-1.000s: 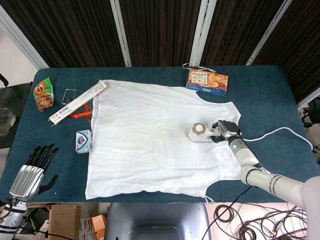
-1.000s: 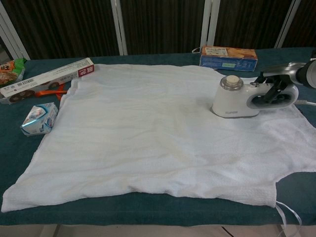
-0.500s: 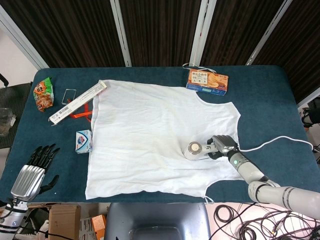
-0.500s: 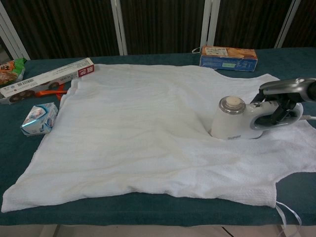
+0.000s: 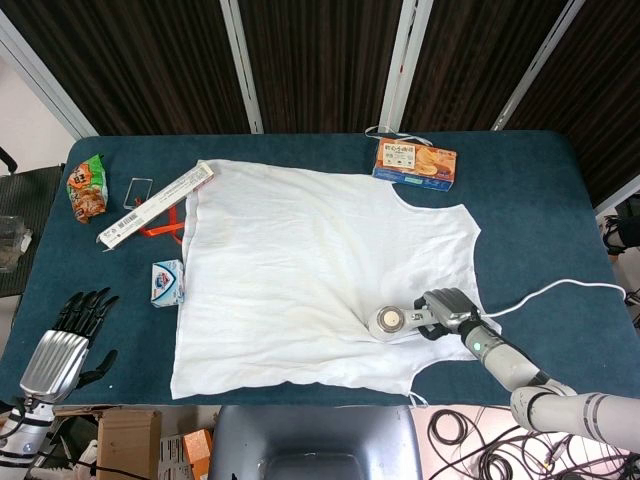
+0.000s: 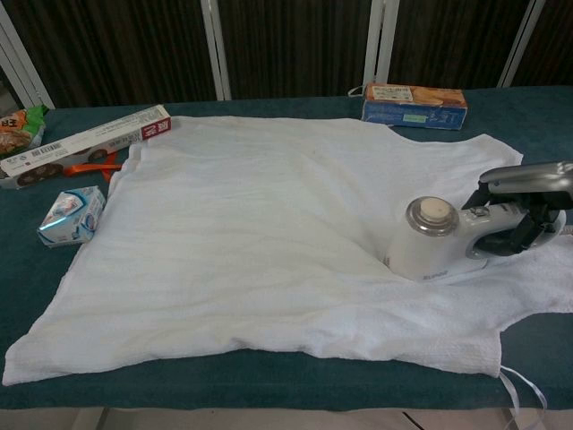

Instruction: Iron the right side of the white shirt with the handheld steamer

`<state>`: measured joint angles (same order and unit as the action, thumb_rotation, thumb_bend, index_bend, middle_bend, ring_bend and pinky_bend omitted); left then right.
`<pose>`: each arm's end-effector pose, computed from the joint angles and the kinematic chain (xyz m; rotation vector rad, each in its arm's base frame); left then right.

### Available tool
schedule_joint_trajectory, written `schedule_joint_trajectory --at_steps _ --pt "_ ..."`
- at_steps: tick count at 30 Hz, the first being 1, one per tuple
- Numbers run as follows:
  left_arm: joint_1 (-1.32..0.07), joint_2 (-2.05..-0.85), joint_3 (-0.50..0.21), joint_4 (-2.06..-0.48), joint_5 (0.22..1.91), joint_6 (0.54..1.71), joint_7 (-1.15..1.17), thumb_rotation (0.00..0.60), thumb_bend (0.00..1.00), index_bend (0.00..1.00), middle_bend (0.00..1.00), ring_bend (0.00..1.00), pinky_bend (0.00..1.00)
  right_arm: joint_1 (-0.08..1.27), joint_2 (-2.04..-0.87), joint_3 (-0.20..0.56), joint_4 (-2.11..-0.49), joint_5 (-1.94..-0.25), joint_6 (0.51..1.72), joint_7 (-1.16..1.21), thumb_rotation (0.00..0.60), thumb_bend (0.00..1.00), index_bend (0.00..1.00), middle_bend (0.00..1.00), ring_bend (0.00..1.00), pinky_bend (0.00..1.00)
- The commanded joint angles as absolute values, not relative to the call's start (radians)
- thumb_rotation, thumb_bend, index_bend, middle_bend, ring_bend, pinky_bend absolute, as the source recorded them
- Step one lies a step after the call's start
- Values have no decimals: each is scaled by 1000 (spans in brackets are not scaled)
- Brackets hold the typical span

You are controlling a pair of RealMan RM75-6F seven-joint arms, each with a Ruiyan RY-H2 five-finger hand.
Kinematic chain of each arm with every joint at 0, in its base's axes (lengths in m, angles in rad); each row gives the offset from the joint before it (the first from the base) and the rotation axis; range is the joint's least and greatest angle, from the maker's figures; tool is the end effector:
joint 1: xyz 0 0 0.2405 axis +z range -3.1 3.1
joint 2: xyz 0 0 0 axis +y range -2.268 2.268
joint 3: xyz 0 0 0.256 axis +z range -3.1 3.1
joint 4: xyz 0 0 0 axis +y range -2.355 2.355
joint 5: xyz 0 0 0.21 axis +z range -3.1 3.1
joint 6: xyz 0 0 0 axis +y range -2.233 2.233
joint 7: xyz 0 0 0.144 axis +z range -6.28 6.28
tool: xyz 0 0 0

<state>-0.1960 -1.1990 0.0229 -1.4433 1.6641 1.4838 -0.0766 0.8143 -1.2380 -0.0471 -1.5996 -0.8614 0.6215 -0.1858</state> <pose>-0.3013 0.2002 0.1288 -1.6333 -0.8085 -1.0027 -0.2347 -0.3187 0.0259 1.9458 -1.3343 0.4253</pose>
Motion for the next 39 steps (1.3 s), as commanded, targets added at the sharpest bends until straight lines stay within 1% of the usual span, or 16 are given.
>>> schedule_joint_trajectory --at_steps 1,11,21,24,31,37,39 --pt "-196 -1199 24 -1444 1665 1483 -76 600 366 0 13 15 9 803 -1235 -45 -1589 -868 650 -188 600 920 1000 1000 1000 1000" --pt "-196 -1200 25 -1444 1665 1483 -74 600 366 0 13 15 9 793 -1226 3 -1472 -796 621 -110 600 920 1000 1000 1000 1000" --pt "-202 -1204 25 -1444 1663 1471 -68 600 366 0 12 15 9 762 -1189 38 -1406 -816 570 -15 600 920 1000 1000 1000 1000" --pt "-202 -1204 25 -1446 1663 1472 -66 600 366 0 13 15 9 742 -1176 54 -1402 -848 565 26 600 920 1000 1000 1000 1000" --pt "-202 -1204 25 -1445 1663 1472 -68 600 366 0 12 15 9 664 -1140 84 -1368 -954 601 145 600 920 1000 1000 1000 1000" --pt "-202 -1203 26 -1447 1666 1475 -68 600 366 0 12 15 9 608 -1171 88 -1270 -1048 574 278 600 920 1000 1000 995 1000" --pt "-201 -1203 27 -1447 1667 1476 -67 600 367 0 13 15 9 593 -1193 91 -1216 -1081 557 335 600 920 995 1000 970 1000"
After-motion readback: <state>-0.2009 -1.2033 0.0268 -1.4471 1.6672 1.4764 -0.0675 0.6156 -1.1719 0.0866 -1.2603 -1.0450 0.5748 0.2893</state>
